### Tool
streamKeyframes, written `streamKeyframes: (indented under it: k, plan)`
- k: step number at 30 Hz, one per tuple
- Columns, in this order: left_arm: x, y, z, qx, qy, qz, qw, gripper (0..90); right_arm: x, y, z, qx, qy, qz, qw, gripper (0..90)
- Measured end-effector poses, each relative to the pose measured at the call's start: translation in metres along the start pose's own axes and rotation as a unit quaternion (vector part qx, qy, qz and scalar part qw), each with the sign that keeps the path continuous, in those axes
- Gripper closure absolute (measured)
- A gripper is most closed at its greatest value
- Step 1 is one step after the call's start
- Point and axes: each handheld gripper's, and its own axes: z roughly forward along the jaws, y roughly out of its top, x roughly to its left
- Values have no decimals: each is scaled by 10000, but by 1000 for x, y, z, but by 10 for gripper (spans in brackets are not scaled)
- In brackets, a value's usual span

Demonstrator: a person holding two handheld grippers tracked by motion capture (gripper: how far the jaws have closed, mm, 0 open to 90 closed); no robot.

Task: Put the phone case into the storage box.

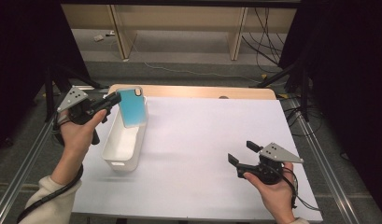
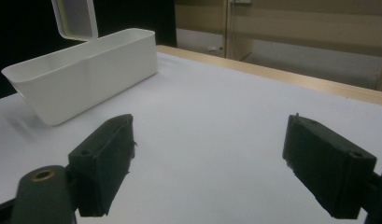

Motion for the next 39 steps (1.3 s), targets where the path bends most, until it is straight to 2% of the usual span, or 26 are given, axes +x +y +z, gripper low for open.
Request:
streamKeyframes:
  k: [3, 4, 10, 13, 14, 16, 18, 19, 20, 21, 24, 25, 26, 28, 34, 35, 39]
  plan:
    - [0, 0, 1, -20, -8, 6, 10000, 831, 1, -1, 2, -111, 56, 26, 9999, 182]
    - [0, 0, 1, -17, -8, 11, 10000, 831, 1, -1, 2, -96, 8, 18, 10000, 182]
    - [1, -2, 2, 17, 36, 28, 10000, 830, 1, -1, 3, -81, 52, 78, 9999, 186]
    - [3, -2, 3, 39, 61, 40, 10000, 831, 1, -2, 3, -169, 64, 65, 9998, 188]
    - [3, -2, 3, 51, 70, 47, 10000, 830, 1, -1, 2, -70, 17, 78, 9999, 188]
    - [3, -3, 4, 30, 3, 24, 10000, 830, 1, -2, 2, -100, 12, 90, 9999, 188]
    - [4, -3, 4, 46, 14, 34, 10000, 830, 2, -2, 2, -76, 12, 84, 9999, 188]
    - [4, -3, 4, 53, 15, 33, 10000, 831, 2, -2, 3, -147, 57, 101, 9998, 188]
    - [5, -3, 4, 65, 12, 34, 10000, 830, 2, -1, 1, -32, -8, 64, 10000, 188]
    - [5, -3, 4, 72, 19, 43, 10000, 831, 2, -2, 2, -112, -9, 77, 9999, 188]
    - [7, -4, 4, 96, 25, 59, 9999, 831, 2, -2, 2, -104, -8, 46, 9999, 188]
    - [8, -5, 4, 75, 21, 67, 9999, 831, 2, -1, 1, 10, -12, 25, 10000, 188]
    - [9, -5, 4, 67, 14, 59, 10000, 831, 3, -3, 4, -165, 61, 74, 9998, 188]
    - [10, -6, 4, 82, 23, 65, 9999, 831, 4, -2, 2, -62, 33, 70, 10000, 188]
    - [12, -7, 7, 120, 37, 98, 9999, 831, 4, -2, 2, -14, 33, 45, 10000, 188]
    - [13, -8, 8, 132, 37, 104, 9999, 830, 4, -3, 4, -108, 15, 12, 9999, 188]
    - [18, -9, 10, 155, 81, 147, 9997, 831, 4, -4, 5, -164, 97, 69, 9998, 188]
